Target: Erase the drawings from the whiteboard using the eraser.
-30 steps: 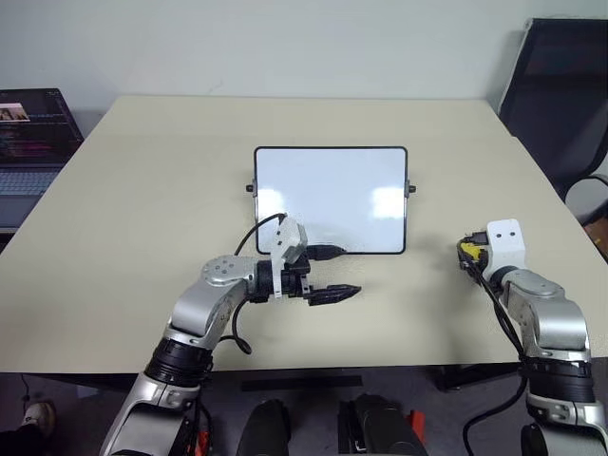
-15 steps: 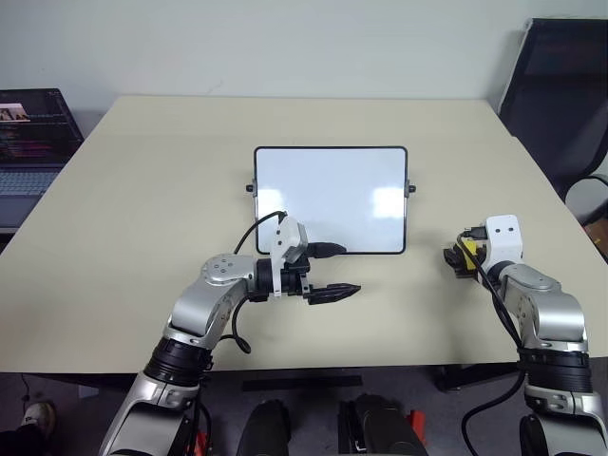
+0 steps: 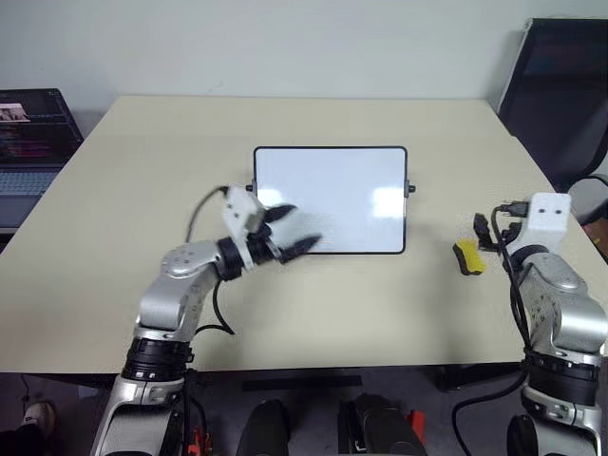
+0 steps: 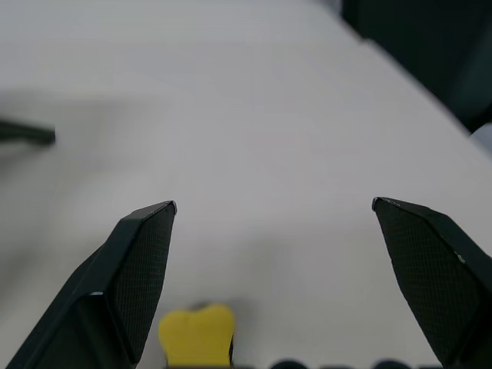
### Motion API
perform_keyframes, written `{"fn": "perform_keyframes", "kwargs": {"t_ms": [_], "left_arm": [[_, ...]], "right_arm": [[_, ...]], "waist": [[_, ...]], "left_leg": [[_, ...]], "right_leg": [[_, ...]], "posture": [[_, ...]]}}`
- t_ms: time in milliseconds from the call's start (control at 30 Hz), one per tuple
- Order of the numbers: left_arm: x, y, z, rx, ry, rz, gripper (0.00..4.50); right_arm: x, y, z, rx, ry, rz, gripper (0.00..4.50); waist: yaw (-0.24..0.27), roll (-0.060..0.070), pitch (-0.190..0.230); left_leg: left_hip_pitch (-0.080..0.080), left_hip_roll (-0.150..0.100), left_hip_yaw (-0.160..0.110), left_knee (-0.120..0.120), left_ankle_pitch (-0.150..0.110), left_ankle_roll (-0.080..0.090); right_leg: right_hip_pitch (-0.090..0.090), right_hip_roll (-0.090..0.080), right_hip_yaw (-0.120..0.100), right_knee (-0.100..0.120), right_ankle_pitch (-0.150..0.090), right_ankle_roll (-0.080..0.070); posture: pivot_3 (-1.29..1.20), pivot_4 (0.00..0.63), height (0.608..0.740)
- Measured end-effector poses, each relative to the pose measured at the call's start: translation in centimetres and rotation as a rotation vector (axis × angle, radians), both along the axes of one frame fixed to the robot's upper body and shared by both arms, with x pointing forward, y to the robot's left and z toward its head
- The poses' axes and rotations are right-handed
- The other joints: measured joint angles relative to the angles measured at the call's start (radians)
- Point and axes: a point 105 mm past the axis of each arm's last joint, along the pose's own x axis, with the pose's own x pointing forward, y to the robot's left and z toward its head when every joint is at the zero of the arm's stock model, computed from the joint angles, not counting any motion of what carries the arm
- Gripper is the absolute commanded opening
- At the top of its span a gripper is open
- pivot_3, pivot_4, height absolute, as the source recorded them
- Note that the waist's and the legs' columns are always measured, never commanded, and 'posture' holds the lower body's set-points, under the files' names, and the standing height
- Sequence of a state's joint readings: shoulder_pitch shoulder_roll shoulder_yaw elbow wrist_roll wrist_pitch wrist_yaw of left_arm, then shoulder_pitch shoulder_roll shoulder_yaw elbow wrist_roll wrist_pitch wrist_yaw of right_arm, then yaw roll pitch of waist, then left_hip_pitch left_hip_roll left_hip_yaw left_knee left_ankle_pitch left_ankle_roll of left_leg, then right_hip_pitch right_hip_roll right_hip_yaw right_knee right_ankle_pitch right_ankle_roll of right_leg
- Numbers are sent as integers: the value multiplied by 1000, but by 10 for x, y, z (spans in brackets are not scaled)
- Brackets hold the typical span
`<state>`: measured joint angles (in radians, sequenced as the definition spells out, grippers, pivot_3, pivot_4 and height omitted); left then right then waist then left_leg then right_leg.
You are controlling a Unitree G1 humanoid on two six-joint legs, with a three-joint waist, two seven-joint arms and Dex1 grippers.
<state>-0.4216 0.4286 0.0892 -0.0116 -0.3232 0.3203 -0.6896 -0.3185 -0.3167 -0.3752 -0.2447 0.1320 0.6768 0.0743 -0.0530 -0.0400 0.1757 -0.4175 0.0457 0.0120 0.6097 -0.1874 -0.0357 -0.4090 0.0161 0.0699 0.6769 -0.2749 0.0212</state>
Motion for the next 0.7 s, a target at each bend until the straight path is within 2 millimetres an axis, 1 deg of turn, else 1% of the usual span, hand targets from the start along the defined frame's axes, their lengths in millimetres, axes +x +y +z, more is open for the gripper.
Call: {"fn": "perform_keyframes", "kwargs": {"t_ms": [33, 100, 167, 200, 267, 300, 367, 400, 467, 567, 700], "left_arm": [[5, 14, -3, 0, -6, 89, 4500], [10, 34, -9, 2, -3, 212, 4500], [11, 55, -14, -3, -23, 350, 4500], [9, 73, -18, -18, -28, 454, 4500], [1, 99, -28, -24, -7, 574, 4500], [-3, 106, -35, -18, 10, 604, 4500], [-11, 108, -47, -2, 46, 611, 4500], [-13, 107, -49, 2, 55, 606, 4500], [-15, 103, -45, 2, 47, 593, 4500], [-15, 99, -36, 0, 17, 579, 4500], [-13, 95, -37, 0, 33, 569, 4500]], "right_arm": [[-3, -2, -3, -2, -12, -19, 4483], [-6, -4, -7, -2, -32, -46, 4483], [-13, -5, -14, 7, -61, -81, 4483], [-20, -6, -24, 6, -60, -107, 4483], [-29, -7, -45, 11, -32, -140, 4483], [-32, -8, -53, 9, -15, -155, 4483], [-33, -7, -60, 1, -8, -166, 4483], [-32, -4, -60, -1, -15, -159, 4483], [-30, 3, -60, -1, -29, -142, 4483], [-28, 6, -63, -2, -23, -129, 4483], [-28, 4, -63, -10, -19, -134, 4483]], "waist": [[1, 0, 0], [1, 0, 0], [1, -1, 0], [1, -1, -1], [0, -1, 0], [-1, 0, 0], [0, 0, 0], [-1, 0, 0], [-1, 0, 0], [2, 0, 0], [3, 0, 0]], "left_leg": [[0, 0, 0, 0, 0, 0], [0, 0, 1, 0, 0, 0], [0, 1, 0, 0, 0, 0], [0, 1, 0, 0, 0, 0], [0, 1, 0, -1, 0, 0], [0, 1, 1, -1, 0, 0], [0, 1, 1, 0, 0, -1], [0, 1, 1, 1, 0, 0], [1, 1, 1, 1, 0, 0], [2, 1, 1, 1, 1, 0], [1, 1, 1, 1, 0, 0]], "right_leg": [[0, 0, 0, 0, 0, 0], [0, 0, 0, 0, 0, 0], [0, -1, 0, 0, 0, 0], [0, -1, 0, 0, 0, 0], [-1, -1, 0, 1, 0, -1], [-1, -1, 0, 1, 0, -1], [-1, -2, 0, 2, 0, 0], [0, -2, 0, 2, 1, 1], [0, -2, 1, 2, 1, 1], [2, -2, 1, 2, 1, 1], [1, -2, 0, 1, 1, 1]], "posture": [[0, 150, 740], [0, 150, 740], [0, 150, 740], [0, 150, 740], [0, 150, 740], [0, 150, 740], [0, 150, 740], [0, 150, 740], [0, 150, 740], [0, 150, 740], [0, 150, 740]]}}
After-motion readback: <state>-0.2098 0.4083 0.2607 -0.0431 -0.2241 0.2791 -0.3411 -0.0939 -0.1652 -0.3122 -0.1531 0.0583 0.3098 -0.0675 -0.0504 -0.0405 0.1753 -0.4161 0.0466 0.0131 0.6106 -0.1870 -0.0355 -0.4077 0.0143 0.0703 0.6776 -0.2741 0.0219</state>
